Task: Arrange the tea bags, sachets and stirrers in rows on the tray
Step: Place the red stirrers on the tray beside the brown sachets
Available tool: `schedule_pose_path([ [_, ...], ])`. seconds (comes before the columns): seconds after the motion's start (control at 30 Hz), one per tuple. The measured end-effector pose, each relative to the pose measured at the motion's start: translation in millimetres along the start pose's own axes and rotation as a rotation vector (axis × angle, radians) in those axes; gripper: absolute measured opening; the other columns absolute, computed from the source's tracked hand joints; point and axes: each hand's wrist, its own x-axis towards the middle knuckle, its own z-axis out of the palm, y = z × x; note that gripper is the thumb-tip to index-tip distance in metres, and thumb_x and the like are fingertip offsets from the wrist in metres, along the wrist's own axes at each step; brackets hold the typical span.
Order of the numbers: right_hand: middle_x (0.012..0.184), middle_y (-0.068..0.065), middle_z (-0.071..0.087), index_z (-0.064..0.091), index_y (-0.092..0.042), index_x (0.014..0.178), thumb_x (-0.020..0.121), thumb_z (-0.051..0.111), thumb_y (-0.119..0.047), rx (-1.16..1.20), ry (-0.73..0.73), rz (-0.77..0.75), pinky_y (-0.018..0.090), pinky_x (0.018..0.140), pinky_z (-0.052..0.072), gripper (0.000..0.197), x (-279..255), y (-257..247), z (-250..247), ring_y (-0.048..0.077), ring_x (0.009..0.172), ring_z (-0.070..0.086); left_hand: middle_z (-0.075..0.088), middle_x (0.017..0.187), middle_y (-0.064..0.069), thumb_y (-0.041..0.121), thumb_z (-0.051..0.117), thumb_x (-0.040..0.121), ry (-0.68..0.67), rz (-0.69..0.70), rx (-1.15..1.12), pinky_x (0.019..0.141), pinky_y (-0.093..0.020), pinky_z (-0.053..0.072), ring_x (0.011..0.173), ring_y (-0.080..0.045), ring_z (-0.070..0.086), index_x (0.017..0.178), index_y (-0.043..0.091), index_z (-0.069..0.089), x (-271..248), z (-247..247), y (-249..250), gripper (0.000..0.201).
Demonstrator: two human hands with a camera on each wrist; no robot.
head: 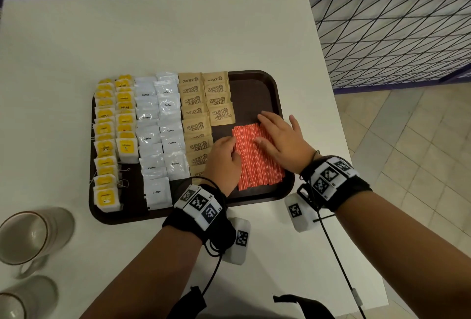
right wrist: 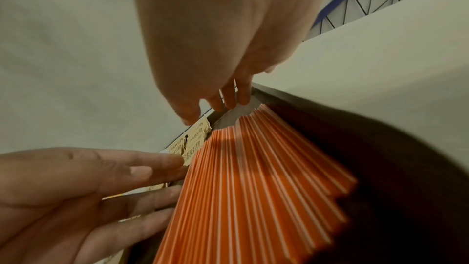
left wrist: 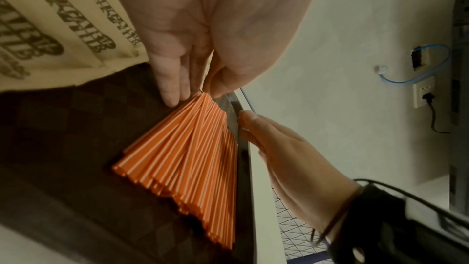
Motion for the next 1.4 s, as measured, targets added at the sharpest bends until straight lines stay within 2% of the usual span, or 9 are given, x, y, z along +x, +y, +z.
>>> schedule_pose_path([
  [0.2,0.138,-0.002,0.046,0.041,-0.020,0.137,0.092,0.022,-0.044,-0.048,-0.019,-0.047,0.050,0.113,0.007,0.055,16.0,-1.6,7.9,0.017,0.129,0.040,0.057,0.119,-0.009,0.010,0.043,0.094,0.025,0.016,-0.011,0.096,-0.038,0.045,0.107,-0.023,0.055,0.130,0.009,0.052,-5.1,-3.1,5.3,0.037],
  [0.43,0.135,0.002,0.048,0.041,-0.017,0.137,0.091,0.022,-0.041,-0.023,-0.011,-0.029,0.047,0.113,0.010,0.056,13.2,-1.4,6.5,0.017,0.126,0.042,0.049,0.134,-0.010,0.007,0.042,0.095,0.030,-0.017,0.015,0.106,-0.030,0.035,0.123,-0.021,0.046,0.136,0.004,0.044,-7.4,-5.2,12.2,0.041],
  [0.6,0.133,0.006,0.051,0.044,-0.015,0.135,0.091,0.035,-0.027,0.156,0.199,0.007,0.047,0.110,0.027,0.046,1.2,2.6,2.7,0.020,0.123,0.046,0.048,0.137,-0.007,0.007,0.040,0.096,0.032,0.027,-0.001,0.108,-0.026,0.031,0.127,-0.018,0.043,0.137,0.007,0.045,-18.0,-20.3,19.9,0.041],
  [0.77,0.113,0.006,0.057,0.053,-0.009,0.123,0.089,0.051,-0.002,0.476,0.456,0.266,0.024,0.087,0.042,0.035,-49.0,6.3,8.5,0.015,0.100,0.054,0.055,0.126,0.003,0.011,0.047,0.096,0.158,0.072,-0.091,0.097,-0.009,0.039,0.114,-0.006,0.051,0.129,0.013,0.054,-66.6,-81.2,5.6,0.033],
  [0.9,0.096,0.003,0.059,0.055,-0.012,0.111,0.089,0.055,-0.005,0.610,0.465,0.516,0.007,0.068,0.044,0.024,-90.5,5.6,29.9,0.018,0.084,0.058,0.056,0.127,-0.011,0.002,0.049,0.093,0.334,-0.089,0.052,0.100,-0.029,0.035,0.116,-0.022,0.050,0.126,0.007,0.056,-109.2,-129.9,-58.7,0.034],
  [1.07,0.079,0.015,0.066,0.056,-0.009,0.091,0.092,0.053,-0.011,0.809,0.399,0.683,0.043,0.068,0.057,0.004,-111.3,-1.7,56.5,0.027,0.061,0.065,0.037,0.140,-0.025,-0.003,0.051,0.090,0.316,-0.309,0.104,0.106,-0.039,0.028,0.129,-0.038,0.036,0.134,-0.002,0.045,-155.5,-139.0,-117.8,0.044],
  [1.2,0.073,0.026,0.064,0.054,-0.005,0.086,0.094,0.049,-0.009,0.925,0.426,0.730,0.034,0.051,0.057,0.010,-108.4,-11.8,65.5,0.021,0.047,0.062,0.023,0.152,-0.013,0.006,0.047,0.094,0.354,-0.554,-0.149,0.115,-0.038,0.020,0.140,-0.027,0.025,0.145,0.003,0.025,-174.4,-120.6,-129.1,0.055],
  [1.33,0.066,0.025,0.065,0.055,-0.001,0.085,0.094,0.050,-0.009,0.910,0.450,0.753,0.047,0.060,0.057,0.013,-104.4,-13.1,67.6,0.032,0.050,0.063,0.047,0.134,-0.015,0.004,0.045,0.096,0.553,-0.647,-0.633,0.106,-0.044,0.037,0.117,-0.026,0.049,0.144,0.005,0.027,-167.1,-112.3,-137.3,0.051],
  [1.4,0.062,0.019,0.065,0.055,-0.004,0.081,0.093,0.051,-0.008,0.907,0.440,0.761,0.050,0.063,0.056,0.014,-103.3,-11.8,66.5,0.031,0.048,0.063,0.055,0.112,-0.020,0.004,0.038,0.097,0.602,-0.664,-0.924,0.089,-0.038,0.053,0.097,-0.029,0.056,0.138,0.002,0.034,-161.8,-117.3,-133.0,0.040],
])
